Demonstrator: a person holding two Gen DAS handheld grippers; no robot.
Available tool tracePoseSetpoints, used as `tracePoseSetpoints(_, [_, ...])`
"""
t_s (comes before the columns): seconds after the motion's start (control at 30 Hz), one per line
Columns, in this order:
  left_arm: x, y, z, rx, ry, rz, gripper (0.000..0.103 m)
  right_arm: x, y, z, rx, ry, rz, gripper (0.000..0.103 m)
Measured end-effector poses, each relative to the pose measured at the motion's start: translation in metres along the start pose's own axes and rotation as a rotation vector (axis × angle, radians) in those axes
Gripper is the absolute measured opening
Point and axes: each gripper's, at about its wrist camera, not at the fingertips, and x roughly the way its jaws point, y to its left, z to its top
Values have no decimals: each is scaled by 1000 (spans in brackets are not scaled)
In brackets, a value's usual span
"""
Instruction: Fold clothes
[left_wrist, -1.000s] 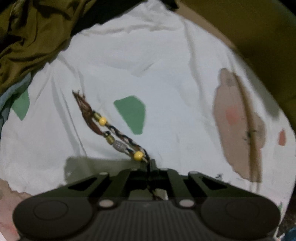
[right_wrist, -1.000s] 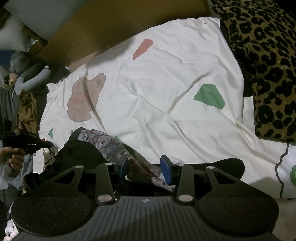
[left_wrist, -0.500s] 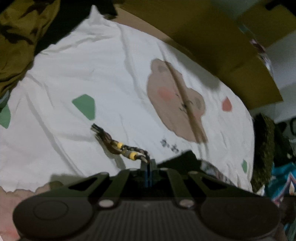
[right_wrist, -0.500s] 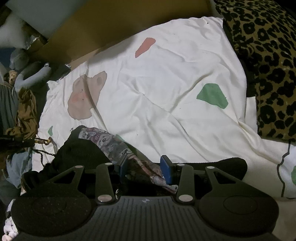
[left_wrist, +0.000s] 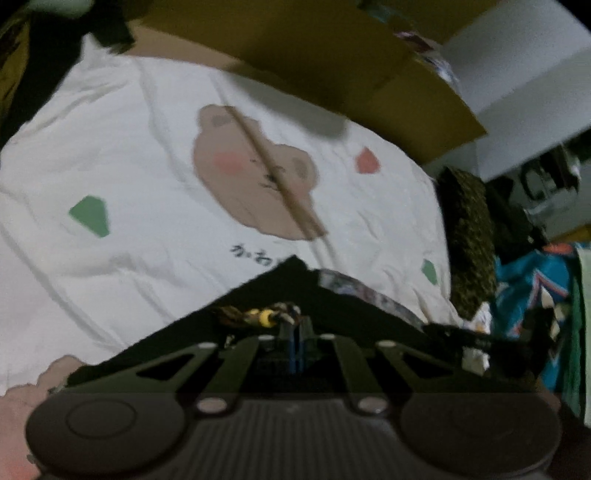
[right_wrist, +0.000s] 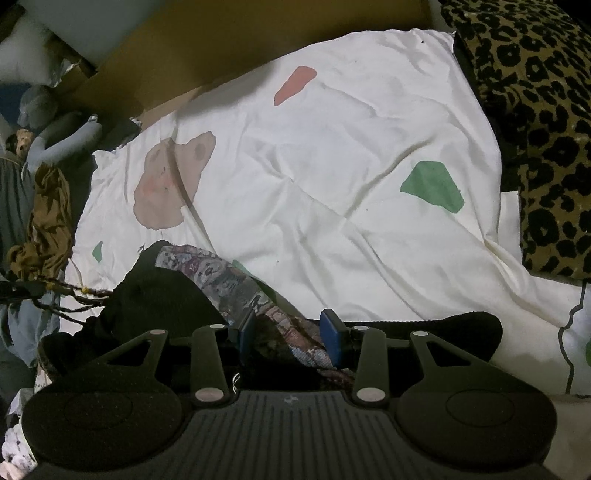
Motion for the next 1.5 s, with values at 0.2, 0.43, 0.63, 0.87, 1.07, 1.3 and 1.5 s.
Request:
tracePoseSetpoints(0.2, [12, -23, -11, 86, 66, -51, 2, 0, -1, 0, 0, 1, 4, 46])
tracePoseSetpoints(0.43, [31, -40, -26, 117, 142, -112, 2, -1, -2, 0, 4, 1, 6, 46])
tracePoseSetpoints(0.63, [48, -44, -48, 147, 239, -133, 2, 0, -2, 0, 1, 3, 5, 45])
tracePoseSetpoints(0.87, [69, -20, -69, 105, 348, -53, 9, 1, -2, 0, -4, 9, 1, 46])
tracePoseSetpoints(1.07, [57, -8, -69, 63, 327, -26, 31, 0, -1, 0, -13, 6, -4, 45])
tracePoseSetpoints(1.3, [31, 8, -61, 16, 268, 21, 33, -4, 5, 4, -48, -6, -9, 45])
tracePoseSetpoints(1.5, [5, 31, -55, -43, 200, 82, 33, -6, 11, 11, -67, -11, 2, 46])
